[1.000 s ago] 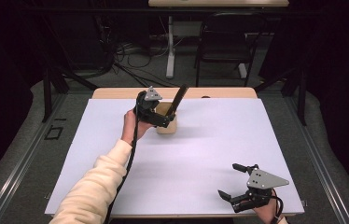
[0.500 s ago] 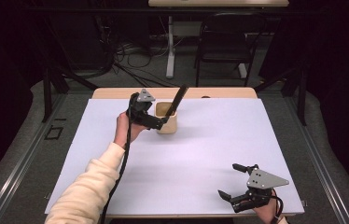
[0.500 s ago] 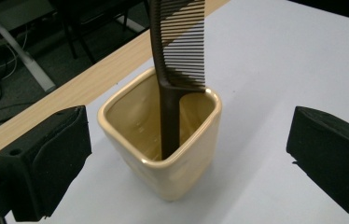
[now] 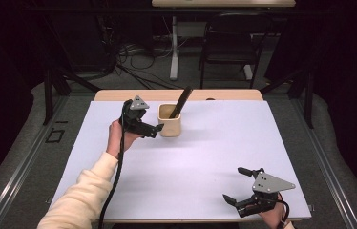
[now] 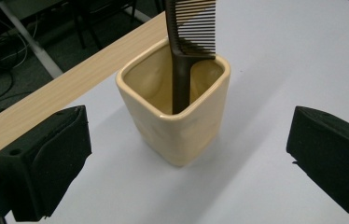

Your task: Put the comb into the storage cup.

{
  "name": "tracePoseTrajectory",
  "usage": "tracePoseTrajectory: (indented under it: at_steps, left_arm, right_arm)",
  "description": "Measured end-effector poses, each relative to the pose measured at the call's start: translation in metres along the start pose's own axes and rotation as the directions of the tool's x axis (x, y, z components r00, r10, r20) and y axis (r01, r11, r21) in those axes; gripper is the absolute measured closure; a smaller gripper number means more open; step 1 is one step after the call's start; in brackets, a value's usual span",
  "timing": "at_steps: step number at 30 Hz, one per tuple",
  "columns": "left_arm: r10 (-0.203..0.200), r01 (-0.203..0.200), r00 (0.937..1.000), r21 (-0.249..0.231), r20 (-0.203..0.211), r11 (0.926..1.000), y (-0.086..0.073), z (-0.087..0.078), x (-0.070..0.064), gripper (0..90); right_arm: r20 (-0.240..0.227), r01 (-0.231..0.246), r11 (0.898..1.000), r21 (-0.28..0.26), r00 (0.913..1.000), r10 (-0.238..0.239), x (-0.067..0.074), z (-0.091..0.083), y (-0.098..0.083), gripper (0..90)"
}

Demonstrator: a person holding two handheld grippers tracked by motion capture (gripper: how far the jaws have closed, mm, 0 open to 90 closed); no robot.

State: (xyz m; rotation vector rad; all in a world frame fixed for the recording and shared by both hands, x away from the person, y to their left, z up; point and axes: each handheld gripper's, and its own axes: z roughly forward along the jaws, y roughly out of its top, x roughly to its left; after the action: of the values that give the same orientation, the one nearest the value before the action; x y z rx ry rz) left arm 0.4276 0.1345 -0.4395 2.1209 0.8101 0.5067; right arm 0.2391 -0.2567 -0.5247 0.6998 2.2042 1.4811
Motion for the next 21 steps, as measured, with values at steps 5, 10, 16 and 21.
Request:
tracePoseTrajectory:
  at_steps: [5,10,16,21]
  left_arm:
    - [-0.001,0.001,0.9999,0.017,-0.011,0.9998,-0.006,-0.006,-0.003,0.0]
    - [0.0,0.0,0.9999,0.018,-0.014,0.9998,-0.016,-0.014,-0.007,0.0]
    - [0.005,-0.005,1.0,0.026,-0.007,0.9997,-0.026,-0.023,-0.012,0.0]
    - [0.006,-0.006,0.9999,0.032,-0.014,0.9995,-0.038,-0.029,-0.018,0.0]
  right_arm:
    - [0.001,-0.001,1.0,0.0,1.0,0.001,0.0,0.0,0.0,0.0]
    - [0.0,-0.002,1.0,0.0,1.0,0.002,0.0,0.0,0.0,0.0]
    - [0.001,-0.002,1.0,0.004,1.0,0.002,0.0,0.0,0.0,0.0]
    - [0.001,-0.003,1.0,0.005,1.0,0.003,0.0,0.0,0.0,0.0]
